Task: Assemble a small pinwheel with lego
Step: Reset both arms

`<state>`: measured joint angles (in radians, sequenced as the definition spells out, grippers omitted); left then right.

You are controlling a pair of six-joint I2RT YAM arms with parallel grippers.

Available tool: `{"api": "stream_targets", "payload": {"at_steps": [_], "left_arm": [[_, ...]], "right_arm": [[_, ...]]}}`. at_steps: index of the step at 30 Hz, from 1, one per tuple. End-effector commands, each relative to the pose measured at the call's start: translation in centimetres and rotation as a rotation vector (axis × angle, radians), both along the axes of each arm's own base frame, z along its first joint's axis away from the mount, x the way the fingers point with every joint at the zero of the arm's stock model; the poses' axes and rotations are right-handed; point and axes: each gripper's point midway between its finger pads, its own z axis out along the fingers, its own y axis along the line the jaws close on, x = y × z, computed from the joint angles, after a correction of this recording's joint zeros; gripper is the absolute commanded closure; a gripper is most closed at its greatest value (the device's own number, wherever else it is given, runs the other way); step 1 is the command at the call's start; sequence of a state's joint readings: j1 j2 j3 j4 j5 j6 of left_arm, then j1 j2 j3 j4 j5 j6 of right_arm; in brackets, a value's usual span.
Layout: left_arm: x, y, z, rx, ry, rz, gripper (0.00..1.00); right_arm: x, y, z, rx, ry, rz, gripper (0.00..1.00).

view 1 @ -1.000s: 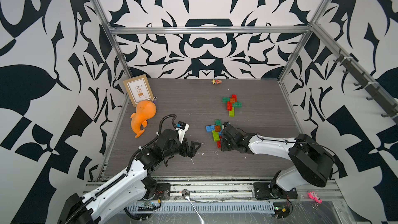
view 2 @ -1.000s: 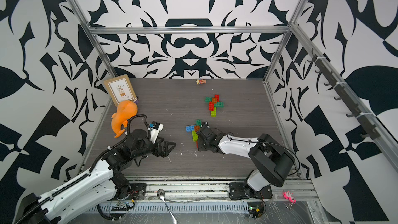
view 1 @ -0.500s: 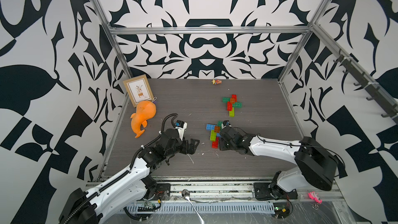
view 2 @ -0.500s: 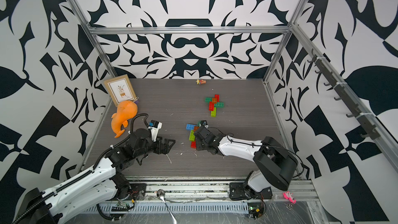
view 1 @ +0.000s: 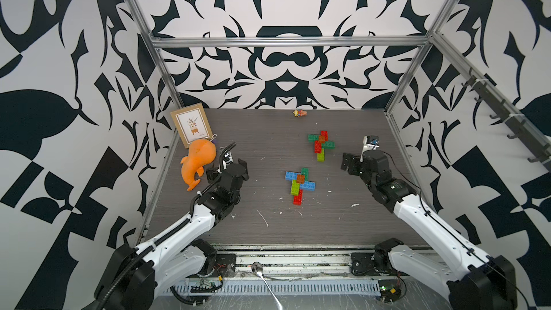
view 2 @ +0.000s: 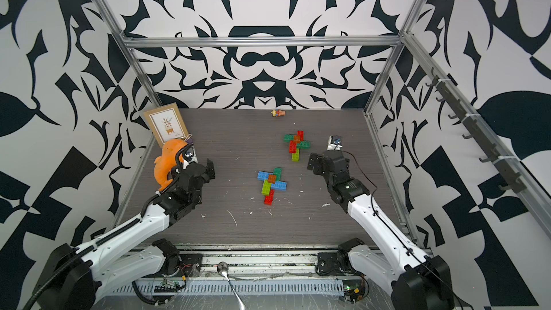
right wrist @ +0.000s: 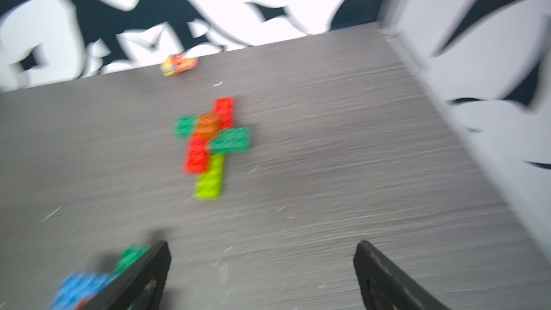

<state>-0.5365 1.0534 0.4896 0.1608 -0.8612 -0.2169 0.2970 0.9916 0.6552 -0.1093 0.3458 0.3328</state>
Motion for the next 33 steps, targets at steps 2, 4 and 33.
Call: {"api": "stream_targets", "payload": {"at_steps": [2,4,33], "left_arm": [[1.4,4.1,-1.8,0.046,-0.035,0.061,0.00],[2.1,4.8,-2.9,-0.005,-0.053,0.041,0.00],[7.0,4.5,-8.0,-0.098,-0.044,-0.179,0.00]], "right_arm": [[1.3,-3.6,-1.8,-0.209,-0.094,-0.057,0.01],[1.9,-5.1,-2.9,-0.197,-0.130,-0.107,0.01],[5.4,-4.6,-10.7,-0.196,-0.119,0.022,0.01]]}}
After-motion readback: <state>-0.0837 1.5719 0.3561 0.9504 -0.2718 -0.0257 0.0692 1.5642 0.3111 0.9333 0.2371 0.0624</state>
